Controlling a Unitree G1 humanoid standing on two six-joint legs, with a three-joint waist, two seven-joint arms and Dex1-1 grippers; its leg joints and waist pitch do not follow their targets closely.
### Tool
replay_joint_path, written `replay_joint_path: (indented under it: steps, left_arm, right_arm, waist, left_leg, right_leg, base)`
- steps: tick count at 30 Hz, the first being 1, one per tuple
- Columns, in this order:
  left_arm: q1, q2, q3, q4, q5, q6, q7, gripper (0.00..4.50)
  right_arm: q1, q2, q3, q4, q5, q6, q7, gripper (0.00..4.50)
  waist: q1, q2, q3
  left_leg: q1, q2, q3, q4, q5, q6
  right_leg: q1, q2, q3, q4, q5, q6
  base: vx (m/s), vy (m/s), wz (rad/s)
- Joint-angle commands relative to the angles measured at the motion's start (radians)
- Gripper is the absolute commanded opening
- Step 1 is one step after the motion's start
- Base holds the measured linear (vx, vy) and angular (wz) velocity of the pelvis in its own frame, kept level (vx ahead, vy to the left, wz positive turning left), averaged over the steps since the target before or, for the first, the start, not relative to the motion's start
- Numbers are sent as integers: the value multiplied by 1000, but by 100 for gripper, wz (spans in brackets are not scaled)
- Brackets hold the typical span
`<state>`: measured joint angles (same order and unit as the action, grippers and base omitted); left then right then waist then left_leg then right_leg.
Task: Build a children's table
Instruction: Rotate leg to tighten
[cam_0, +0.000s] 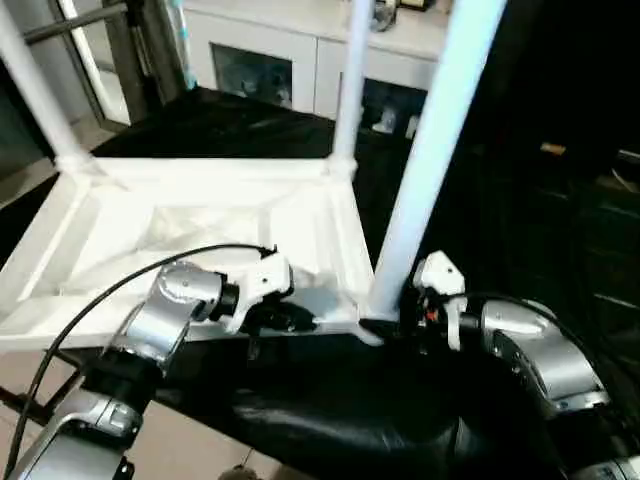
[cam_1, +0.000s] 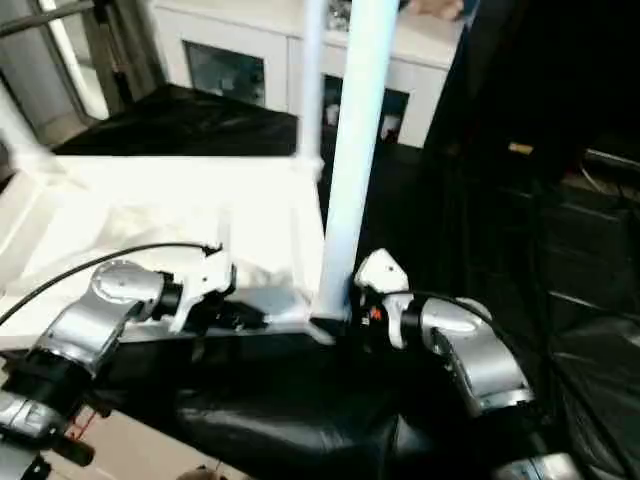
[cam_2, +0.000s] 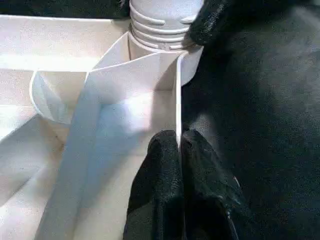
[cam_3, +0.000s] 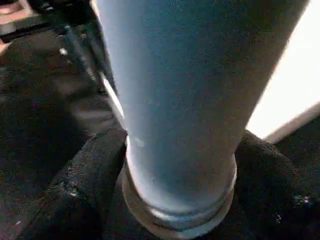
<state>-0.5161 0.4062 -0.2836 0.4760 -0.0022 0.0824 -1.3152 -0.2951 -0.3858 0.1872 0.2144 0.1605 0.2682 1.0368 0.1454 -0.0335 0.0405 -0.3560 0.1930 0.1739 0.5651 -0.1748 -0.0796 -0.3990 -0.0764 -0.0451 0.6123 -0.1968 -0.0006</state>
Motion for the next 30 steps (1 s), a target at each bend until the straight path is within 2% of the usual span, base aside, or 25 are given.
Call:
replay_joint_path:
  steps: [1,2,3,4,9,12,14,15,17,18,19,20,22,25,27,29,30]
  left_arm:
    - [-12,-26,2,-37,-42,-7,5,0]
    - [-11,-25,1,-38,-44,-6,1,0]
    - [-10,-24,0,-39,-45,-6,-2,0]
    - [-9,-24,0,-39,-46,-5,-4,0]
    - [-9,-25,0,-41,-40,-5,4,0]
    - [-27,-42,12,-4,-2,0,94,0]
    - [-45,-62,27,26,16,12,167,0]
    - [-72,-100,45,60,29,32,256,0]
    - [-78,-111,49,67,33,37,278,0]
    - [-82,-117,50,71,35,40,288,0]
    - [-96,-143,48,88,50,49,334,0]
    - [-96,-143,48,88,50,49,334,0]
    - [-117,-182,49,111,60,60,400,0]
    - [-134,-226,49,126,62,63,447,0]
    - [-140,-257,40,127,61,54,446,0]
    - [-140,-260,36,126,60,49,441,0]
    - [-136,-259,31,122,60,45,430,0]
  right_arm:
    - [10,17,66,-49,36,4,60,300]
    - [13,17,68,-54,39,6,60,286]
    - [15,18,69,-59,40,11,63,278]
    - [17,21,70,-63,44,17,66,278]
    - [28,21,73,-81,53,39,73,272]
    - [31,63,53,-56,40,52,0,272]
    - [17,102,39,-10,0,54,-102,272]
    - [-20,167,13,96,-79,59,-306,272]
    - [-30,186,4,126,-98,61,-361,272]
    - [-35,194,0,139,-107,64,-387,272]
    - [-52,247,-32,170,-99,93,-474,271]
    - [-52,247,-32,170,-99,93,-474,271]
    - [-75,307,-61,209,-99,116,-575,271]
    - [-101,354,-69,249,-116,113,-644,271]
    - [-125,375,-53,286,-129,37,-644,271]
    - [-127,378,-57,287,-113,26,-619,271]
    - [-128,382,-67,283,-93,27,-596,326]
  waist:
    - [0,-3,-50]
    - [0,-3,-50]
    - [-1,2,-50]
    - [-2,-1,-51]
    - [-1,-1,-52]
    - [-1,-1,-51]
    - [-5,-2,-49]
    - [-6,-1,-47]
    - [-13,0,-39]
    - [-14,-2,-44]
    - [-15,-1,-46]
    - [-16,0,-46]
    - [-19,0,-47]
    - [-20,2,-50]
    - [-21,3,-52]
    - [-19,2,-52]
    - [-20,2,-53]
  left_leg:
    - [7,37,-4,-62,-211,35]
    - [6,37,-5,-63,-213,32]
    - [7,38,-6,-64,-219,27]
    - [7,37,-6,-63,-220,24]
    - [6,36,-6,-61,-198,28]
    - [6,36,-6,-61,-206,26]
    - [6,35,-6,-64,-226,15]
    - [10,34,-8,-68,-256,-3]
    - [13,30,-8,-73,-301,-25]
    - [15,30,-16,-75,-318,-43]
    - [12,33,-17,-76,-302,-42]
    - [12,34,-15,-77,-300,-40]
    - [16,33,-14,-76,-305,-41]
    - [11,32,-13,-73,-266,-38]
    - [10,31,-10,-71,-251,-35]
    - [9,30,-9,-69,-241,-23]
    - [7,29,-9,-68,-229,-15]
  right_leg:
    - [45,-65,39,-69,-151,-203]
    - [46,-65,39,-69,-157,-200]
    - [45,-66,40,-69,-163,-197]
    - [46,-65,39,-69,-158,-196]
    - [47,-63,39,-66,-125,-199]
    - [45,-64,39,-67,-133,-201]
    - [44,-65,39,-72,-174,-194]
    - [42,-68,39,-79,-250,-176]
    - [33,-67,39,-89,-341,-161]
    - [39,-73,37,-92,-416,-132]
    - [41,-74,40,-92,-396,-119]
    - [37,-71,41,-93,-377,-119]
    - [33,-68,42,-90,-339,-129]
    - [39,-67,42,-81,-243,-150]
    - [40,-67,42,-79,-210,-155]
    - [43,-66,42,-77,-189,-156]
    - [45,-65,41,-75,-168,-159]
  base:
    - [0,0,0]
    - [0,0,0]
    - [0,0,0]
    - [0,0,0]
    - [0,0,0]
    - [0,0,0]
    - [0,0,0]
    - [0,0,0]
    - [0,0,0]
    - [0,0,0]
    - [0,0,0]
    - [0,0,0]
    - [0,0,0]
    - [0,0,0]
    - [0,0,0]
    - [0,0,0]
    - [0,0,0]
